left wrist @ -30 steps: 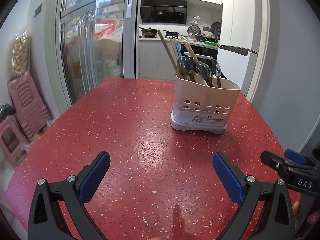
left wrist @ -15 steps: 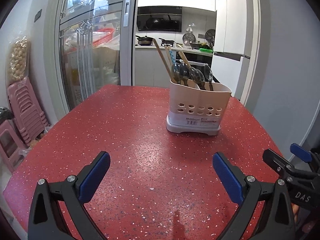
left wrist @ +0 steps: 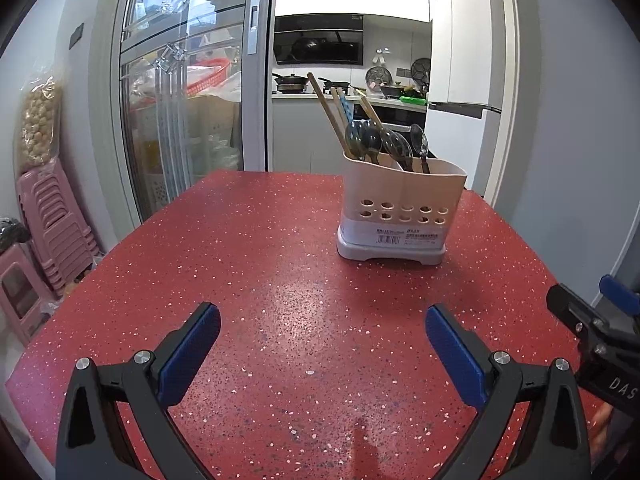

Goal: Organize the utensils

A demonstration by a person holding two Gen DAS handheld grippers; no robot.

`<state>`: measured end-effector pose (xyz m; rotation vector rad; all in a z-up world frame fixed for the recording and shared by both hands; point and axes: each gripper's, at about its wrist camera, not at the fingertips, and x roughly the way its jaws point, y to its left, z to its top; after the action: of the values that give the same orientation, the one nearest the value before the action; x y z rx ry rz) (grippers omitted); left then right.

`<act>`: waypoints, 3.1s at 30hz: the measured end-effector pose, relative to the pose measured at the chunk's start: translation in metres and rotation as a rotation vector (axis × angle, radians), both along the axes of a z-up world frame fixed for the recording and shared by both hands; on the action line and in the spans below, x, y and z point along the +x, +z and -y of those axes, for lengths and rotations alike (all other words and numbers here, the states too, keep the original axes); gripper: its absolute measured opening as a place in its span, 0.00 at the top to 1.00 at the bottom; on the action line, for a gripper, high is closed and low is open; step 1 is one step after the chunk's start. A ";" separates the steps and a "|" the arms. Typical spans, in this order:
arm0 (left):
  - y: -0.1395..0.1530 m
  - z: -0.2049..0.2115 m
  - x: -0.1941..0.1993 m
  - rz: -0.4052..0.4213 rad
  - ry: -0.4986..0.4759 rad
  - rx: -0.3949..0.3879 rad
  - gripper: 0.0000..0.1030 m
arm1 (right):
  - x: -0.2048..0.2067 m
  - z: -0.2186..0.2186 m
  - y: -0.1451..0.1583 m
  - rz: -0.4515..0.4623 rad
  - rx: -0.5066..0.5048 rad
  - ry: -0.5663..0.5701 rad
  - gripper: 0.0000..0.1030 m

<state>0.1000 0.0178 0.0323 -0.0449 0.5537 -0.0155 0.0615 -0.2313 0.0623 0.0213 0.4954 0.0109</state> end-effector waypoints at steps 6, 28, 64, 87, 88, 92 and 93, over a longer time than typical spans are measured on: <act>0.001 0.000 -0.001 0.000 -0.003 -0.001 0.00 | 0.001 -0.001 0.001 0.005 -0.005 0.007 0.00; 0.002 -0.002 0.000 -0.010 -0.019 0.013 0.00 | 0.005 -0.001 0.000 -0.003 0.000 0.011 0.00; 0.004 0.003 -0.001 -0.007 -0.021 0.026 0.00 | 0.002 -0.004 0.002 -0.003 0.007 0.006 0.00; 0.002 0.002 -0.001 -0.014 -0.019 0.022 0.00 | 0.002 -0.004 0.001 -0.006 0.006 0.004 0.00; 0.002 0.002 0.000 -0.015 -0.019 0.023 0.00 | 0.002 -0.004 0.001 -0.006 0.007 0.005 0.00; 0.002 0.003 0.000 -0.016 -0.021 0.020 0.00 | 0.003 -0.004 0.001 -0.007 0.007 0.005 0.00; 0.002 0.003 -0.001 -0.015 -0.021 0.021 0.00 | 0.002 -0.004 0.001 -0.007 0.008 0.006 0.00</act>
<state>0.0994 0.0151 0.0348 -0.0190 0.5692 -0.0294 0.0639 -0.2272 0.0637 0.0272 0.5025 0.0189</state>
